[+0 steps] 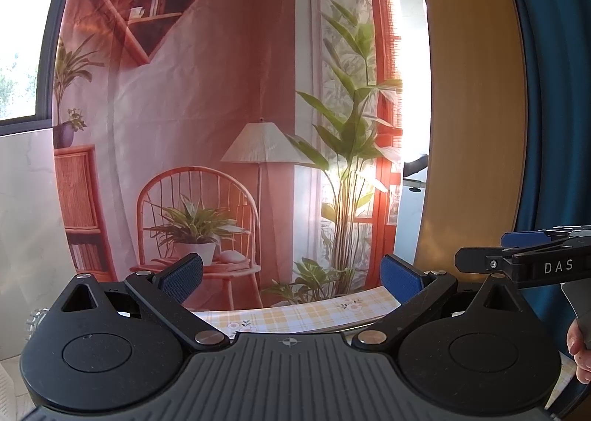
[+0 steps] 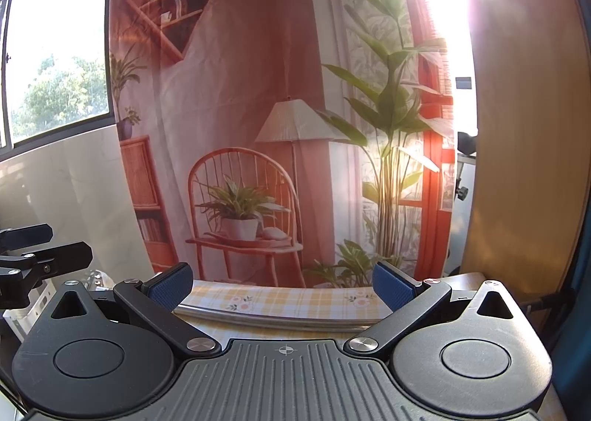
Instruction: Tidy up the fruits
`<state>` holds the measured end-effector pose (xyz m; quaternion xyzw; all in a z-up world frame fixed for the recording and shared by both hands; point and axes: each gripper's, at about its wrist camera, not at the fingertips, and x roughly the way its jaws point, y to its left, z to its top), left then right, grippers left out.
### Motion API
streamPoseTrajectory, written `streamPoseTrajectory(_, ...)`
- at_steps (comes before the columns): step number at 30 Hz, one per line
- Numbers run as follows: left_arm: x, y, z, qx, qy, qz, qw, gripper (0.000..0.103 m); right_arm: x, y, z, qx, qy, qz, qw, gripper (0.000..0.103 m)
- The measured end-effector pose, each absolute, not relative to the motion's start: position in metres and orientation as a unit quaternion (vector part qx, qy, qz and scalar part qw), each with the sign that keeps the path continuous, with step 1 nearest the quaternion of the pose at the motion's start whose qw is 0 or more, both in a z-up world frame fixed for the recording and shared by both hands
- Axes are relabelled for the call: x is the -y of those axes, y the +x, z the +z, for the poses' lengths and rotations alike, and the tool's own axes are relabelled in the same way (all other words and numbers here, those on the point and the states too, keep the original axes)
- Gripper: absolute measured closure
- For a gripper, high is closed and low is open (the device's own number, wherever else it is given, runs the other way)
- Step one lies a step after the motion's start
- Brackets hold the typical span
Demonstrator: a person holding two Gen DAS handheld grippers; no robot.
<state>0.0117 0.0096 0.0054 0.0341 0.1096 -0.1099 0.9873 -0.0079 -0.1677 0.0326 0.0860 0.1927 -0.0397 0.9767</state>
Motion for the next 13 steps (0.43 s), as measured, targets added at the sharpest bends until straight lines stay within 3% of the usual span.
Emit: streamPoseTrajectory(13,-0.0091,0.0127,0.0047,-0.107,0.033,-0.112,0.987,0.0,0.1644,-0.0096,0.0246,-0.196,0.088,-0.039,0.976,0.0)
